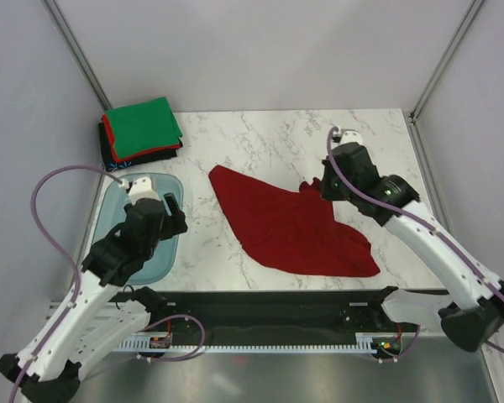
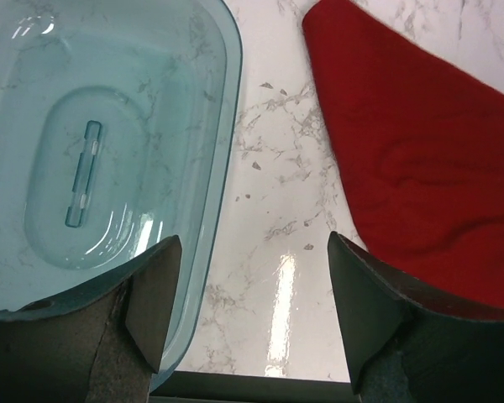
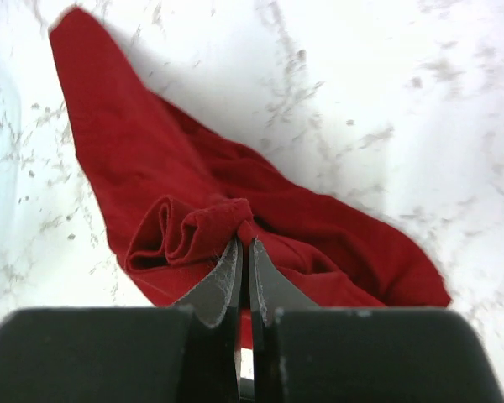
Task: Fold and stack the t-shirts
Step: Flatten the tshirt out
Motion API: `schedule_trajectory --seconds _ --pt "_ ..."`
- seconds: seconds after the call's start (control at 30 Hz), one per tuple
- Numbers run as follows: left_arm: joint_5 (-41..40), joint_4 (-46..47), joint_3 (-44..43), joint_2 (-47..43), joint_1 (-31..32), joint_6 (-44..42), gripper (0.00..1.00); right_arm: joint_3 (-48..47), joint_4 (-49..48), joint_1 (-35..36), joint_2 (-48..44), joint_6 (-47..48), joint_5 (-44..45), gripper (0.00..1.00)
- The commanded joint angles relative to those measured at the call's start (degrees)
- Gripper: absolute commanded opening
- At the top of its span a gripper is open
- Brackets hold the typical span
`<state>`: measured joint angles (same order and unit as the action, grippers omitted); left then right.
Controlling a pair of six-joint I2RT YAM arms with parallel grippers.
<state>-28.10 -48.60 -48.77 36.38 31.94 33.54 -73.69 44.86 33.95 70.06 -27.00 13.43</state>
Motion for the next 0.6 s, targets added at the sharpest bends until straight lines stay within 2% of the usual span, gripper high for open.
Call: schedule_trajectory --seconds 0.0,0.07,0.1,0.17,0.2,0.33,0.43,0.57 --pt "1.55 9.2 -3.86 11.81 -0.22 -2.34 0.78 4.41 4.53 -0.12 -9.4 -2.61 9.06 0.0" --pt "1.55 11.41 -8.07 19.04 -0.22 -2.51 0.82 7.14 4.88 -0.03 -13.96 -3.49 9.07 0.0" --pt "1.82 12.29 -10.18 26.39 -0.3 -2.86 0.82 10.03 5.06 -0.03 -15.12 -4.19 8.55 0.0" --pt "3.04 12.56 -17.64 35.21 -0.48 -4.18 0.84 14.07 5.15 -0.12 -18.27 -5.16 6.97 0.0" --pt "3.57 12.65 -20.19 43.78 -1.09 -4.53 0.84 15.23 5.15 -0.12 -19.16 -6.21 6.52 0.0" --pt "11.99 12.56 -36.16 62.96 -3.99 -5.68 0.81 19.98 4.89 0.06 -22.6 -8.06 3.45 0.0" --pt "14.64 12.48 -46.8 75.01 -3.99 -8.92 0.79 22.36 4.71 -0.12 -23.48 -8.15 1.69 0.0" --pt "15.09 10.9 -58.43 86.01 -3.99 -11.3 0.79 24.38 4.27 -0.03 -24.62 -8.33 1.34 0.0"
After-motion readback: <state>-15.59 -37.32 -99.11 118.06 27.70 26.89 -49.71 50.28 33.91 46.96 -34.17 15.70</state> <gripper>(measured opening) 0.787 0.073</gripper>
